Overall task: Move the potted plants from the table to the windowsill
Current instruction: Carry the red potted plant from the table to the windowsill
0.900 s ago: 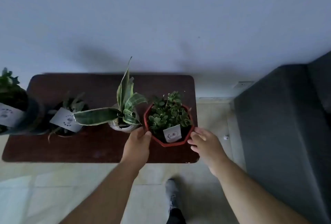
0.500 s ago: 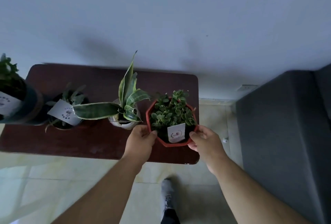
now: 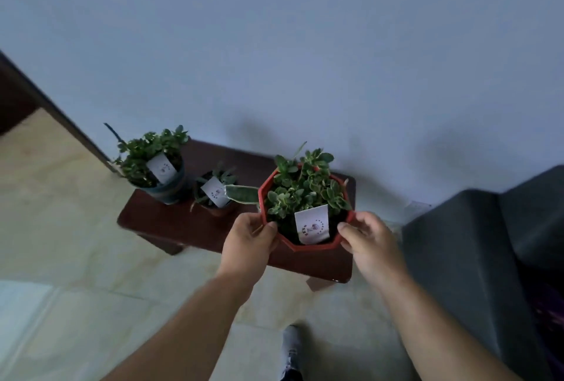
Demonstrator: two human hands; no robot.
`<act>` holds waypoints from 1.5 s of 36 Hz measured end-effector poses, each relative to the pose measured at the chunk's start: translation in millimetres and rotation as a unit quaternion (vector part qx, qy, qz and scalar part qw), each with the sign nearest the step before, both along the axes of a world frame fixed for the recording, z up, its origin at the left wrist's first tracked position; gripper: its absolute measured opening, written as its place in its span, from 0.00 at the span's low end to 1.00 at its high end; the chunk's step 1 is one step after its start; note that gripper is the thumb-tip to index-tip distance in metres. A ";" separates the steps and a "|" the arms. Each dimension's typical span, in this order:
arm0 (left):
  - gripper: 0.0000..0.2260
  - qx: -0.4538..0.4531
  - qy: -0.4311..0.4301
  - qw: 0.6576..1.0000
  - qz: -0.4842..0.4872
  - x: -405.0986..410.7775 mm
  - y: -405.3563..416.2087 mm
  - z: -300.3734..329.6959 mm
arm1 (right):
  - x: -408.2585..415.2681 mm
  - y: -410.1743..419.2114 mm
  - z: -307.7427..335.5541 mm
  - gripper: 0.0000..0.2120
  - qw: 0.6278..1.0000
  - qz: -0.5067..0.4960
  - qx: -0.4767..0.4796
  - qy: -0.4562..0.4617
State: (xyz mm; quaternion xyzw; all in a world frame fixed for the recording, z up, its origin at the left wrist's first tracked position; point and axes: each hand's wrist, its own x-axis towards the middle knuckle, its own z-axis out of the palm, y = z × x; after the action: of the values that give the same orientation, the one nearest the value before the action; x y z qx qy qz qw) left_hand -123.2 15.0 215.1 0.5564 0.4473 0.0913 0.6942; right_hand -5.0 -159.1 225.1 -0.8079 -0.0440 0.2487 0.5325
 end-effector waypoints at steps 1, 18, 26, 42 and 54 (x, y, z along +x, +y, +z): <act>0.03 0.009 -0.007 1.000 0.012 -22.7 10.2 16.9 | -19.9 13.4 13.2 0.05 1.000 0.005 0.015 -0.003; 0.09 0.063 -0.129 0.948 0.284 -413.2 134.4 127.8 | -343.4 232.9 106.3 0.11 0.961 0.260 0.092 -0.010; 0.09 0.089 -0.145 0.883 0.438 -565.5 160.5 133.7 | -481.6 324.6 116.5 0.14 0.900 0.428 0.084 -0.010; 0.10 0.114 -0.107 0.785 0.600 -741.0 271.7 116.1 | -670.3 515.0 81.2 0.07 0.809 0.576 0.087 0.081; 0.09 0.112 -0.105 0.734 0.662 -837.6 391.8 109.5 | -778.4 661.7 82.3 0.06 0.773 0.625 0.060 0.090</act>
State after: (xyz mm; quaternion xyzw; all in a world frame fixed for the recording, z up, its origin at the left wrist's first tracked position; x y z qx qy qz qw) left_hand -960.7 406.8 324.6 0.1806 0.6132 0.6349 0.4339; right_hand -783.4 502.6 307.5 -0.5424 -0.5063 0.5952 0.3087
